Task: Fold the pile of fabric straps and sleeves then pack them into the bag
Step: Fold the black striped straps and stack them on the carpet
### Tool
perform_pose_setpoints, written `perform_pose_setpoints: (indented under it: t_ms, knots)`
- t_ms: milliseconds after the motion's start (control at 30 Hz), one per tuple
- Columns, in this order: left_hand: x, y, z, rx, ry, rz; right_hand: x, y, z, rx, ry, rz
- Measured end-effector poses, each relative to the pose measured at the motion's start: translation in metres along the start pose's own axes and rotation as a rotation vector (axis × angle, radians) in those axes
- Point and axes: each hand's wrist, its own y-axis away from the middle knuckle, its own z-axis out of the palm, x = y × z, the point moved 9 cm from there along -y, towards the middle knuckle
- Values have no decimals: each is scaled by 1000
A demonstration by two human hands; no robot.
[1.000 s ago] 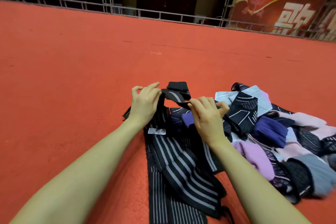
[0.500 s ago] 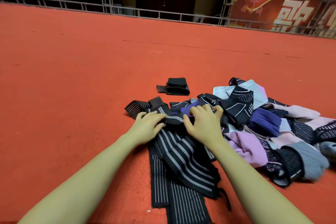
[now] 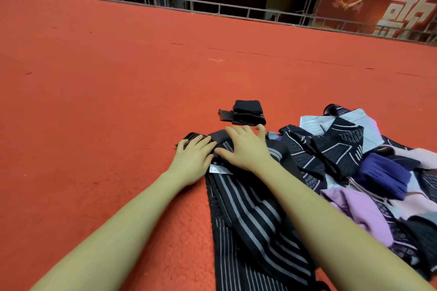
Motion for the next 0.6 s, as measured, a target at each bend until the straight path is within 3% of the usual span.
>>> perform_pose_setpoints:
  t_ms: [167,400,600]
  knots:
    - [-13,-4,17,-19,109,-3,-5,-11,37,-122,-61,-19]
    - [-20,-8,24,-37,225,-45,10,-6,35,52,-229,13]
    - [-8,-14,18,39,140,-42,24,-1,33,210,-163,140]
